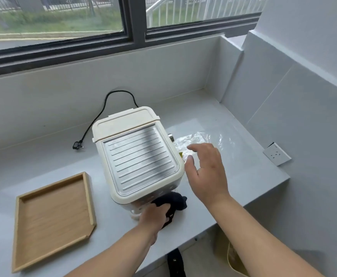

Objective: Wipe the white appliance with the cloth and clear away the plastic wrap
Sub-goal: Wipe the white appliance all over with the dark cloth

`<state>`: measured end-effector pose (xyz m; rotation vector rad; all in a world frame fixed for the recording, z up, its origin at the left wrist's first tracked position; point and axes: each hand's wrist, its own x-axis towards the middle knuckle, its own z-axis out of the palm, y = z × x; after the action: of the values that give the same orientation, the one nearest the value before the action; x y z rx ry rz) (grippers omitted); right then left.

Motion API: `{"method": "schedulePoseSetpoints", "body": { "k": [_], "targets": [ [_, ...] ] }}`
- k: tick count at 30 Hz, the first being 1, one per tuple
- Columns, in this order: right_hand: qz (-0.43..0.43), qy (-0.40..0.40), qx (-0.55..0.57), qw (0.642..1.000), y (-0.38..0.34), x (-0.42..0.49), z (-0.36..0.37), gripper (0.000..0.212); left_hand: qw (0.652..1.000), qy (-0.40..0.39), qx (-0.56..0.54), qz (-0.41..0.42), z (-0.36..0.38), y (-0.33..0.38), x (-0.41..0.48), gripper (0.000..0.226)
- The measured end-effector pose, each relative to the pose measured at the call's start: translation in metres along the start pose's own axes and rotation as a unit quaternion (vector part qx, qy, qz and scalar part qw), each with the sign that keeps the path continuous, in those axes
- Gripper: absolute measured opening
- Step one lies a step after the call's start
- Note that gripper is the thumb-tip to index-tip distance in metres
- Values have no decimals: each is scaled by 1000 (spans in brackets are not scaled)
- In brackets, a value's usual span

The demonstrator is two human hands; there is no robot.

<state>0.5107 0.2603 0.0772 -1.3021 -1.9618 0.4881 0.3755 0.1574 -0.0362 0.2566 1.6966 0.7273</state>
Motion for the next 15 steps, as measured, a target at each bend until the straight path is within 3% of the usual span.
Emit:
{"method": "schedulePoseSetpoints", "body": {
  "k": [2,5,10,15],
  "targets": [
    [65,-13,5,998,18,-20,2,28,1000,-9,13,3,9,3,3,7],
    [136,-107,-15,985,45,-52,13,31,1000,-15,18,8,22,5,8,6],
    [174,-287,-20,942,67,-86,37,48,999,-49,13,10,39,17,13,14],
    [203,-348,-31,915,79,-89,54,68,998,-29,48,3,52,24,18,16]
  ]
}}
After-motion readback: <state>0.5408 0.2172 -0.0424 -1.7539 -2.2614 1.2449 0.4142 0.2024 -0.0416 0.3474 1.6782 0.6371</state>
